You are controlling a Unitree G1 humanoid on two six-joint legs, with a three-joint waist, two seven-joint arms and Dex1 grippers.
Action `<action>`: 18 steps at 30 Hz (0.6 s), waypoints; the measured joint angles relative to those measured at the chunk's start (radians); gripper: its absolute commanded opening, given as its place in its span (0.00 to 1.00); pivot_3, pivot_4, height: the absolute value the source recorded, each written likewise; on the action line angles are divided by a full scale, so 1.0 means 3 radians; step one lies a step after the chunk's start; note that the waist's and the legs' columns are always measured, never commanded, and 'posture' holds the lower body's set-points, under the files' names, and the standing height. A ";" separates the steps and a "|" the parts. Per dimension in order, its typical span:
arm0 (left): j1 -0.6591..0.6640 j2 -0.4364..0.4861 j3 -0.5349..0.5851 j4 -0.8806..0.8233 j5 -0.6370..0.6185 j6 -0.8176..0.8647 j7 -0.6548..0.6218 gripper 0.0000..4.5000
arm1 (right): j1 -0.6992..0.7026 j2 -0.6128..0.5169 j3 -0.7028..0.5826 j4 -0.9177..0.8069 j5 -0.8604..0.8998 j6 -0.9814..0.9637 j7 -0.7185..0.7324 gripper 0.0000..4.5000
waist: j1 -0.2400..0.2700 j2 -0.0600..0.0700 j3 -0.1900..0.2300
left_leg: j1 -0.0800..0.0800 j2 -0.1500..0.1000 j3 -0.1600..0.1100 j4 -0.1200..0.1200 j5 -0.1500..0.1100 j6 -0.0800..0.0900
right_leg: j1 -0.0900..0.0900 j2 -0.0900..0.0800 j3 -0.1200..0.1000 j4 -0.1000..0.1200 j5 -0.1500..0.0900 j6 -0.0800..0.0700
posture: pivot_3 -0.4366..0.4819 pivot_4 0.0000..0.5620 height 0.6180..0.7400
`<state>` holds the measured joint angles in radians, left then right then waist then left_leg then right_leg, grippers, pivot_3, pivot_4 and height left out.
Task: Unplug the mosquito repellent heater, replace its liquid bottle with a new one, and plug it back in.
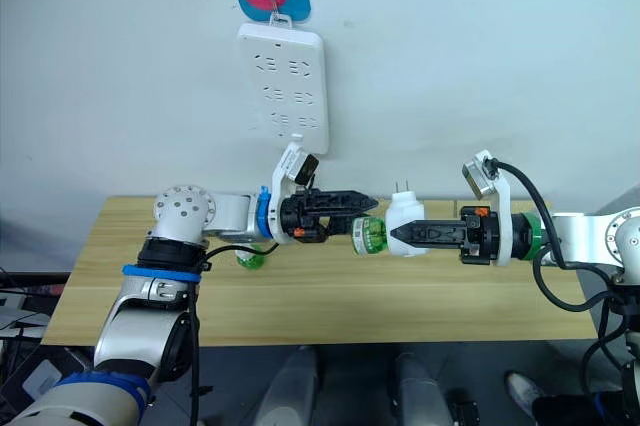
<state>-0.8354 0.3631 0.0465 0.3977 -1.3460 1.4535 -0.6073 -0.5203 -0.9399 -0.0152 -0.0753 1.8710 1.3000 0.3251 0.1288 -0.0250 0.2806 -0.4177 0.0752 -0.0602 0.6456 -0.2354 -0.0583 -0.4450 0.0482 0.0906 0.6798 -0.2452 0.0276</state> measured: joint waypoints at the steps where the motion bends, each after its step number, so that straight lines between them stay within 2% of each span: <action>1: 0.0000 -0.0020 0.0064 0.0011 0.0049 -0.0014 0.0044 1.00 | 0.0009 -0.0001 0.0000 0.0000 0.0006 -0.0004 -0.0013 0.68 | 0.0001 0.0000 0.0000 | 0.0000 0.0000 0.0000 0.0000 0.0000 0.0000 | 0.0000 0.0000 0.0000 0.0000 0.0000 0.0000 | 0.79 0.45 1.00; 4: 0.0062 -0.0010 0.0145 -0.0086 0.0272 -0.0262 0.0047 1.00 | 0.0034 -0.0005 -0.0001 0.0001 0.0128 -0.0034 -0.0071 0.68 | -0.0001 0.0000 0.0000 | 0.0000 0.0000 0.0001 -0.0001 0.0000 0.0000 | 0.0000 0.0000 0.0001 0.0000 0.0003 -0.0006 | 0.79 0.45 1.00; 5: 0.0149 0.0102 0.0077 -0.0297 0.0467 -0.0485 -0.0128 1.00 | 0.0058 -0.0016 -0.0005 0.0005 0.0153 -0.0051 -0.0081 0.68 | -0.0008 0.0000 0.0000 | 0.0000 0.0001 0.0003 -0.0003 0.0000 0.0000 | -0.0003 0.0000 0.0003 0.0000 0.0004 -0.0006 | 0.80 0.45 1.00; 6: 0.0234 0.0263 -0.0031 -0.0525 0.0659 -0.0715 -0.0362 1.00 | 0.0095 -0.0038 -0.0012 0.0018 0.0179 -0.0063 -0.0088 0.68 | -0.0008 0.0000 0.0000 | 0.0001 0.0002 0.0005 -0.0007 0.0001 -0.0001 | -0.0004 0.0000 0.0004 0.0000 0.0004 -0.0007 | 0.81 0.45 1.00; 8: 0.0447 0.0782 -0.0354 -0.1132 0.1257 -0.1507 -0.1166 1.00 | 0.0182 -0.0102 -0.0070 0.0111 0.0195 -0.0071 -0.0089 0.68 | -0.0002 0.0000 0.0000 | 0.0003 0.0003 0.0013 -0.0015 0.0007 -0.0013 | -0.0008 0.0000 0.0010 0.0000 0.0005 -0.0009 | 0.81 0.45 1.00; 10: 0.0572 0.1017 -0.0558 -0.1476 0.1814 -0.2404 -0.1805 1.00 | 0.0231 -0.0117 -0.0136 0.0191 0.0197 -0.0085 -0.0086 0.68 | 0.0036 0.0004 -0.0002 | 0.0005 0.0003 0.0017 -0.0018 0.0007 -0.0013 | -0.0008 -0.0001 0.0011 -0.0005 0.0004 -0.0011 | 0.82 0.44 1.00; 11: 0.0624 0.0988 -0.0613 -0.1539 0.2078 -0.2921 -0.2042 1.00 | 0.0233 -0.0117 -0.0152 0.0216 0.0198 -0.0090 -0.0081 0.68 | 0.0067 0.0009 -0.0004 | 0.0005 0.0001 0.0022 -0.0017 0.0005 -0.0011 | -0.0007 -0.0004 0.0015 -0.0005 0.0004 -0.0011 | 0.82 0.44 1.00; 13: 0.0709 0.0855 -0.0668 -0.1506 0.2421 -0.3627 -0.2213 1.00 | 0.0240 -0.0117 -0.0153 0.0220 0.0203 -0.0088 -0.0074 0.68 | 0.0121 0.0008 -0.0004 | 0.0001 0.0000 0.0022 -0.0009 -0.0001 -0.0001 | -0.0007 -0.0003 0.0016 -0.0007 0.0003 -0.0010 | 0.83 0.44 1.00; 15: 0.0873 0.0688 -0.0665 -0.1204 0.2905 -0.4746 -0.2316 1.00 | 0.0275 -0.0116 -0.0154 0.0226 0.0206 -0.0087 -0.0072 0.68 | 0.0161 0.0009 -0.0004 | 0.0000 -0.0001 0.0026 -0.0003 -0.0001 0.0000 | -0.0004 -0.0004 0.0021 -0.0015 0.0004 -0.0009 | 0.83 0.44 1.00; 16: 0.0934 0.0641 -0.0659 -0.1066 0.3053 -0.5151 -0.2341 1.00 | 0.0286 -0.0117 -0.0154 0.0236 0.0207 -0.0087 -0.0073 0.68 | 0.0182 0.0008 -0.0004 | -0.0001 -0.0001 0.0028 -0.0002 -0.0001 0.0000 | -0.0004 -0.0004 0.0023 -0.0017 0.0005 -0.0009 | 0.82 0.43 1.00; 17: 0.1000 0.0541 -0.0652 -0.0809 0.3279 -0.5873 -0.2402 1.00 | 0.0301 -0.0116 -0.0154 0.0255 0.0208 -0.0087 -0.0073 0.68 | 0.0197 0.0008 -0.0004 | -0.0002 -0.0001 0.0032 -0.0001 -0.0001 0.0000 | -0.0004 -0.0004 0.0027 -0.0020 0.0008 -0.0009 | 0.82 0.43 1.00; 18: 0.1012 0.0452 -0.0642 -0.0658 0.3382 -0.6331 -0.2424 1.00 | 0.0302 -0.0116 -0.0154 0.0262 0.0209 -0.0088 -0.0075 0.68 | 0.0206 0.0008 -0.0004 | -0.0004 -0.0001 0.0032 0.0000 -0.0001 0.0000 | -0.0005 -0.0005 0.0027 -0.0020 0.0009 -0.0009 | 0.82 0.43 1.00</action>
<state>-0.5319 0.4988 -0.1461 0.2002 -0.3314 -0.4457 -1.3344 -0.4295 -0.9747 -0.0614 0.0034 1.9338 1.2737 0.3027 0.1906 -0.0225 0.2793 -0.4188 0.0749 -0.0506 0.6456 -0.2356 -0.0584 -0.4464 0.0468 0.0987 0.6738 -0.2427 0.0250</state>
